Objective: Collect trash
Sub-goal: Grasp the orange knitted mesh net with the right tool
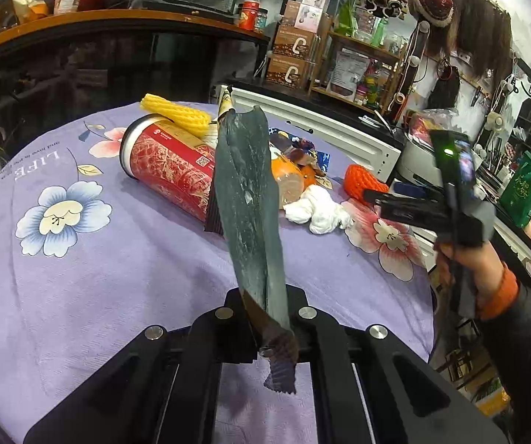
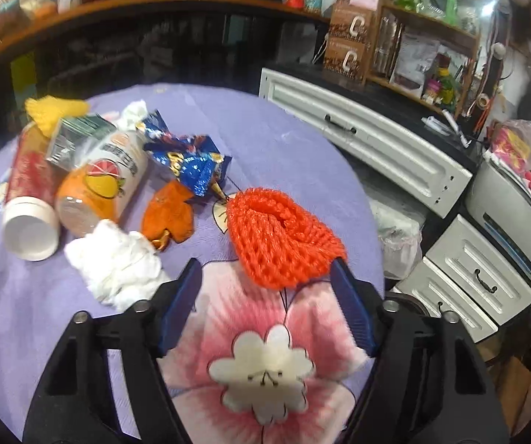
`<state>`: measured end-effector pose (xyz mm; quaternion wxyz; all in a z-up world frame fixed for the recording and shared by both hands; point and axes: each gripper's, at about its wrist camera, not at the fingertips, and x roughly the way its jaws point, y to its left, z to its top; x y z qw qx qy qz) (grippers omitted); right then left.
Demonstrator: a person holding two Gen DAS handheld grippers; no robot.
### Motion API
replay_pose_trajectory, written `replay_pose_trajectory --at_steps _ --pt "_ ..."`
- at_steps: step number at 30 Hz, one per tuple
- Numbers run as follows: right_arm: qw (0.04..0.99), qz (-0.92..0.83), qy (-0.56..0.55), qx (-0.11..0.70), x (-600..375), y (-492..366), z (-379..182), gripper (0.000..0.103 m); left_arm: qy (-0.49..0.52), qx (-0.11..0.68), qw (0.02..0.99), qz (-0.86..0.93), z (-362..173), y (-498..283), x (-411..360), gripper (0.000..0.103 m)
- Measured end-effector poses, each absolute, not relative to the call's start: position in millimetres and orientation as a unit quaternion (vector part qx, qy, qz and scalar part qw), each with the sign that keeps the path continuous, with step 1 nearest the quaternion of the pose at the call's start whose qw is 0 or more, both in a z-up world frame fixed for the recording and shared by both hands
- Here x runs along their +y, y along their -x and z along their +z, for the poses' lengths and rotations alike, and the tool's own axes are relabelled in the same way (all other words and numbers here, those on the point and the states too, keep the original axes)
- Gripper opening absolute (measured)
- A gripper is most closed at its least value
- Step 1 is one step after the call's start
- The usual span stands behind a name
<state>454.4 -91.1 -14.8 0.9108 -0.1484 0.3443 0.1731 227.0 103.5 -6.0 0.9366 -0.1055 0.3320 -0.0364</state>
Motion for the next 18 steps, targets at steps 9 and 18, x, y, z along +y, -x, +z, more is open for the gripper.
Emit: replay_pose_trajectory --at_steps 9,18 --pt "0.917 0.167 0.119 0.342 -101.2 -460.1 -23.7 0.017 0.1 0.337 0.935 -0.045 -10.4 -226.6 94.9 0.006" --pt "0.932 0.17 0.077 0.309 -145.0 -419.9 -10.2 0.016 0.085 0.338 0.935 -0.061 -9.2 -226.5 75.0 0.006"
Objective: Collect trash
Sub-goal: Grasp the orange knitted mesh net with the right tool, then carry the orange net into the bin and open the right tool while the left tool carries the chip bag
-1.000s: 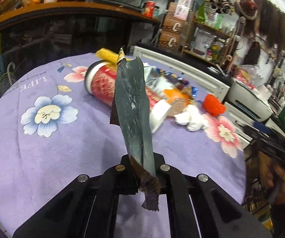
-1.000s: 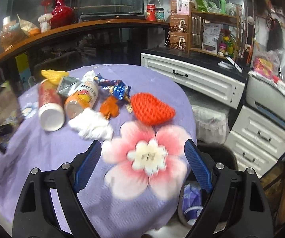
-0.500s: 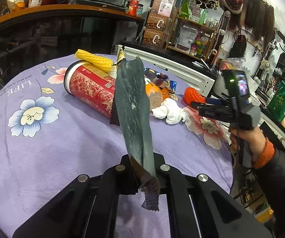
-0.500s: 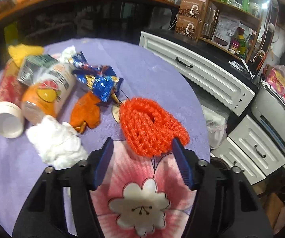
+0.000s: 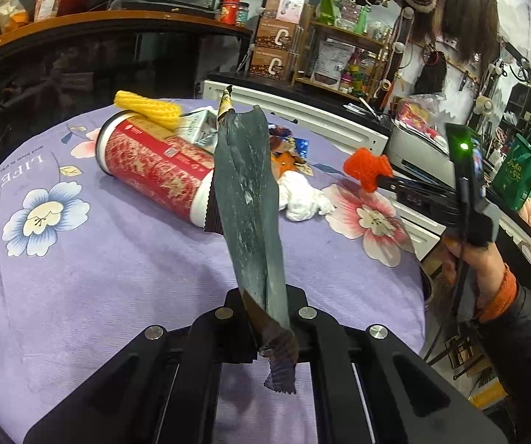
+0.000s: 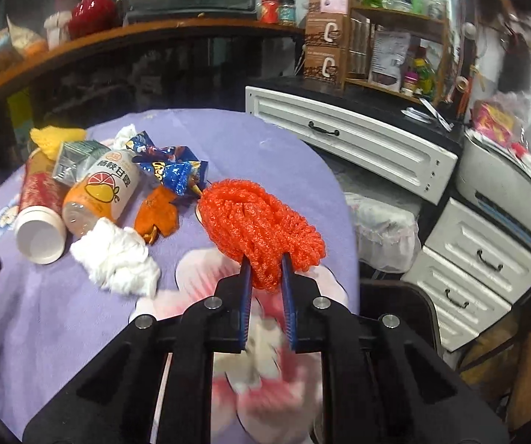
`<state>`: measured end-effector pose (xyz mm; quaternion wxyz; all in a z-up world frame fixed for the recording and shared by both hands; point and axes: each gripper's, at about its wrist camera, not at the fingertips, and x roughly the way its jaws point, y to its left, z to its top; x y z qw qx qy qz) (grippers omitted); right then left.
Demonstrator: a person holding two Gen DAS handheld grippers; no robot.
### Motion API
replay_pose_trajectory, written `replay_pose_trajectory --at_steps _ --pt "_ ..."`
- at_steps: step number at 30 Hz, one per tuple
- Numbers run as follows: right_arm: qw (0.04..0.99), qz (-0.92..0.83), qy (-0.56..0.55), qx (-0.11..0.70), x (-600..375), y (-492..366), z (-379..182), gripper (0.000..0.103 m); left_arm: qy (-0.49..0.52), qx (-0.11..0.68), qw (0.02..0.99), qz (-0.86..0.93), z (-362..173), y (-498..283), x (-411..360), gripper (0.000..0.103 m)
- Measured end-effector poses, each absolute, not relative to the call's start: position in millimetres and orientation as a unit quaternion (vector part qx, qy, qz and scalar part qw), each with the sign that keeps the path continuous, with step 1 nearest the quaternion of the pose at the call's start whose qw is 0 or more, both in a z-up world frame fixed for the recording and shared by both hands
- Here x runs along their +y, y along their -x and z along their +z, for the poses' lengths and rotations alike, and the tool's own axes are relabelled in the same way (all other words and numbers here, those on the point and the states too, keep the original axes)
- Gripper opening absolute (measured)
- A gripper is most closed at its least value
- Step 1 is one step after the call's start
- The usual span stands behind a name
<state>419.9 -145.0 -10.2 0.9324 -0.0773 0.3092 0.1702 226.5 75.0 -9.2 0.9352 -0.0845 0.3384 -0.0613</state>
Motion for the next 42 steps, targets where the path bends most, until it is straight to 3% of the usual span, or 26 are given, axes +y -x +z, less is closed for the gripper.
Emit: replay_pose_trajectory --at_steps 14,34,37,39,42 --pt "0.941 0.12 0.032 0.314 -259.1 -350.7 -20.8 0.016 0.04 0.335 0.929 -0.152 -0.9 -235.3 -17.3 0.006" --pt "0.891 0.053 -0.043 0.448 -332.5 -396.6 -157.3 0.017 -0.017 0.379 0.888 -0.259 -28.9 -273.7 -155.1 0.006" --pt "0.892 0.052 -0.051 0.447 -336.0 -400.8 -163.2 0.03 -0.029 0.39 0.883 -0.259 -38.5 -277.6 -164.8 0.006" --pt "0.893 0.047 -0.058 0.443 -339.1 -402.4 -164.1 0.056 -0.034 0.397 0.88 -0.26 -44.6 -281.4 -171.5 0.006" --pt "0.899 0.039 -0.061 0.433 -343.7 -399.7 -161.9 0.059 -0.04 0.408 0.873 -0.263 -53.6 -287.9 -180.5 0.006"
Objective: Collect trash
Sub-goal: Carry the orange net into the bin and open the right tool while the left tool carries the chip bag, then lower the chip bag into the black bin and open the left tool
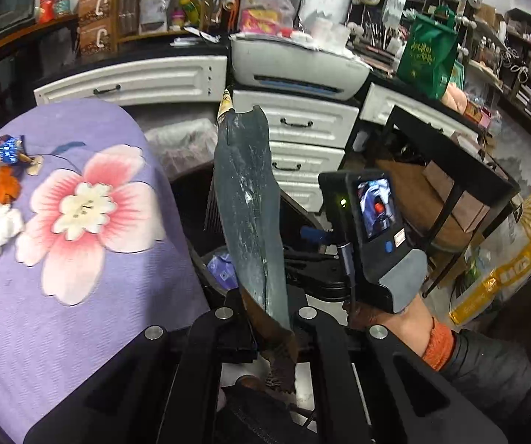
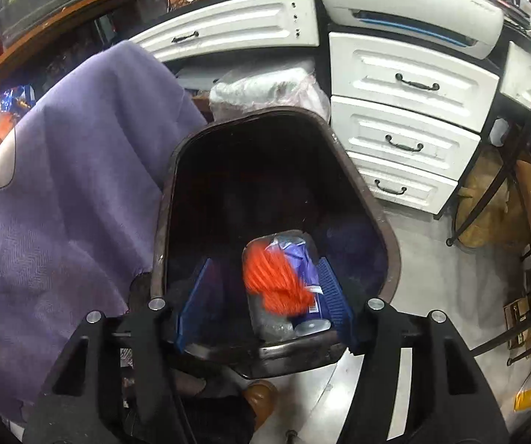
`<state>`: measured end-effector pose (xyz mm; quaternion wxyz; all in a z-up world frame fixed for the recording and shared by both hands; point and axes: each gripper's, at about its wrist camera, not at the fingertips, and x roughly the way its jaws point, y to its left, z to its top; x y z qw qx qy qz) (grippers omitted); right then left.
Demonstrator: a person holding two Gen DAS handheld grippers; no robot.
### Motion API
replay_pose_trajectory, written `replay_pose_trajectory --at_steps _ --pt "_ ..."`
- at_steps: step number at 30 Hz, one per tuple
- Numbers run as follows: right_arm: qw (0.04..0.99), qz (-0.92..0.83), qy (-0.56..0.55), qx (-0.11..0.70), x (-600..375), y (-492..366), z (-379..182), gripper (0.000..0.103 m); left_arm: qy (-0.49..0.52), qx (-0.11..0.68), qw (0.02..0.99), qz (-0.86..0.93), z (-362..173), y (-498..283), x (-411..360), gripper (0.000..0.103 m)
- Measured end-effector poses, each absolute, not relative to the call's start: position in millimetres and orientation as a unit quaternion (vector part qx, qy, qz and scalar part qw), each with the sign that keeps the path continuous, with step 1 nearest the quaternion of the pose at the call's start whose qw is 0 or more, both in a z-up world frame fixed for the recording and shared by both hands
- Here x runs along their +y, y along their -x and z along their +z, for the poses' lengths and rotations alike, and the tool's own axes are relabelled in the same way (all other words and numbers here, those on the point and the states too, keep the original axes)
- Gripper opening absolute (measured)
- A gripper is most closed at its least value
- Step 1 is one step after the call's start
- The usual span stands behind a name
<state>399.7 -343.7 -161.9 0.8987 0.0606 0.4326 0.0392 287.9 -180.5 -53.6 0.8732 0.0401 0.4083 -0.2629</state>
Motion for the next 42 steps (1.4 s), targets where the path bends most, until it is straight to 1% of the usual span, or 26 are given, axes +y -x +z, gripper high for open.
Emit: replay_pose_trajectory --at_steps 3,8,11,17,21,29,31,32,33,34,35,36,38,42 --pt "0.898 0.03 -0.062 0.435 -350.0 -396.1 -159.1 0.06 -0.048 0.42 0.866 -0.266 -61.9 -295.7 -191.2 0.006" --pt "0.908 0.009 -0.054 0.415 -367.4 -374.1 -145.5 0.061 -0.055 0.441 0.854 -0.271 -79.3 -313.3 -211.9 0.006" --pt "0.913 -0.001 -0.044 0.407 -377.8 -356.7 -140.0 0.066 -0.06 0.452 0.849 -0.268 -91.0 -324.8 -224.4 0.006" --pt "0.917 -0.02 -0.032 0.398 -392.4 -327.2 -134.3 0.067 -0.061 0.482 0.836 -0.254 -116.9 -352.4 -243.8 0.006" --pt "0.916 -0.025 -0.048 0.397 -403.9 -313.2 -136.4 0.067 -0.056 0.499 0.828 -0.25 -131.0 -367.5 -254.2 0.006" --pt "0.912 -0.039 -0.059 0.404 -411.9 -309.0 -142.0 0.067 -0.064 0.519 0.82 -0.234 -153.0 -392.5 -266.9 0.006" --pt "0.91 -0.04 -0.072 0.406 -414.6 -309.9 -144.0 0.067 -0.066 0.521 0.818 -0.234 -155.5 -395.6 -269.2 0.011" --pt "0.91 -0.041 -0.074 0.406 -415.2 -310.1 -144.6 0.067 -0.067 0.522 0.818 -0.232 -156.0 -397.0 -269.5 0.022" --pt "0.91 -0.045 -0.073 0.405 -415.4 -310.3 -145.1 0.067 -0.064 0.521 0.82 -0.229 -156.1 -397.5 -270.2 0.039" --pt "0.91 -0.046 -0.073 0.406 -415.7 -310.1 -145.6 0.067 -0.058 0.519 0.822 -0.228 -155.7 -398.0 -269.8 0.048" --pt "0.909 -0.046 -0.073 0.407 -416.5 -309.9 -146.2 0.067 -0.054 0.515 0.825 -0.227 -154.8 -398.5 -269.8 0.062" --pt "0.908 -0.047 -0.076 0.409 -417.3 -309.8 -146.9 0.067 -0.051 0.511 0.828 -0.227 -153.9 -399.7 -269.8 0.067" --pt "0.908 -0.051 -0.078 0.41 -418.9 -310.1 -147.6 0.067 -0.055 0.503 0.834 -0.221 -150.0 -398.3 -268.6 0.07" --pt "0.907 -0.051 -0.078 0.41 -419.3 -311.0 -148.0 0.067 -0.056 0.489 0.841 -0.226 -139.4 -391.9 -267.4 0.072"
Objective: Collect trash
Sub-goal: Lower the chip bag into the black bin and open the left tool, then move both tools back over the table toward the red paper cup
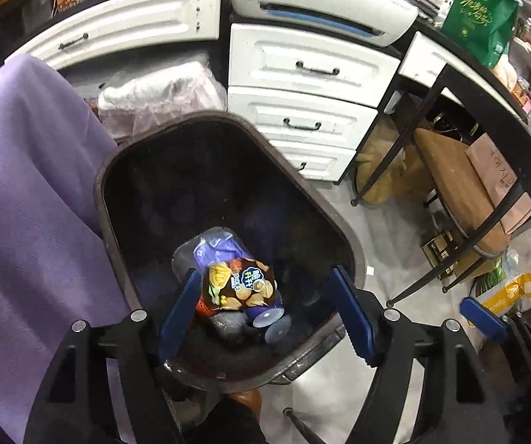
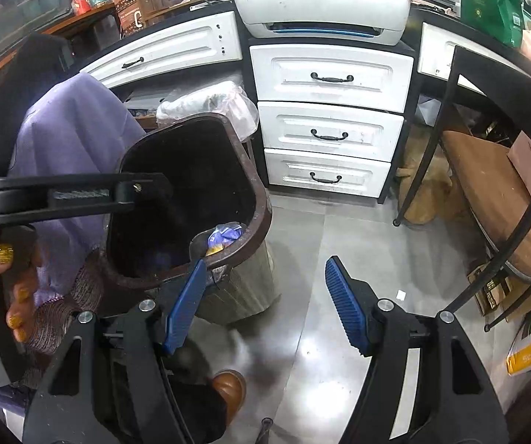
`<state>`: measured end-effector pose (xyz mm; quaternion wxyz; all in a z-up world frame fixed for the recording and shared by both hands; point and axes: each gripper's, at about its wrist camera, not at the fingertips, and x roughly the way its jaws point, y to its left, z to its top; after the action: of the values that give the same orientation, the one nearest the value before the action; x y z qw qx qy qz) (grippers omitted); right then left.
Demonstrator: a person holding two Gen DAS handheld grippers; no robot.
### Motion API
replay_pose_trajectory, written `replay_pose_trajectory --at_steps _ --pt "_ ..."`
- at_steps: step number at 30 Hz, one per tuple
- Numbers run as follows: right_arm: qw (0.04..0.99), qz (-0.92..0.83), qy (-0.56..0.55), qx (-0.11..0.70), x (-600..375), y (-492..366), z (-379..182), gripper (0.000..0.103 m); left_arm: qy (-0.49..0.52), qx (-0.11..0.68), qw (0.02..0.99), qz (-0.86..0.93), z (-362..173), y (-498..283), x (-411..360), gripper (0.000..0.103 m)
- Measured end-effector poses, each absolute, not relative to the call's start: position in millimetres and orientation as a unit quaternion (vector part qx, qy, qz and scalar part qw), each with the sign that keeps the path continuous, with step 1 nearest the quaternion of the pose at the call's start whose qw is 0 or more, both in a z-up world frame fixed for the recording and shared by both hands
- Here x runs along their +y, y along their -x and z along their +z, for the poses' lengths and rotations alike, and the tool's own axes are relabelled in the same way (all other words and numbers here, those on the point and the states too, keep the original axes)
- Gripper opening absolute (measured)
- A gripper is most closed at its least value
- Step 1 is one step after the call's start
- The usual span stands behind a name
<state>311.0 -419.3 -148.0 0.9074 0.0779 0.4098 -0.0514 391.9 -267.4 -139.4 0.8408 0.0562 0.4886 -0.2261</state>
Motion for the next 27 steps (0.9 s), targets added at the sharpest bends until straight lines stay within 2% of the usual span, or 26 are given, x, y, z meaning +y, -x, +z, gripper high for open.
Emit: replay_pose_trajectory --at_steps 13,22,24,27 --pt "0.914 -0.052 -0.067 0.398 -412.6 -309.1 -135.9 0.067 -0.053 0.402 0.882 -0.241 -70.5 -326.8 -240.0 0.084" --pt "0.93 -0.005 -0.045 0.365 -380.9 -305.5 -97.8 0.072 -0.064 0.355 0.901 -0.242 -28.5 -282.6 -204.5 0.091" --pt "0.933 0.012 -0.041 0.357 -370.8 -304.8 -87.6 0.079 -0.048 0.354 0.903 -0.238 -21.8 -278.9 -187.9 0.091" --pt "0.937 0.035 -0.031 0.346 -351.7 -304.0 -71.5 0.08 -0.03 0.349 0.91 -0.223 -13.3 -274.0 -164.0 0.092"
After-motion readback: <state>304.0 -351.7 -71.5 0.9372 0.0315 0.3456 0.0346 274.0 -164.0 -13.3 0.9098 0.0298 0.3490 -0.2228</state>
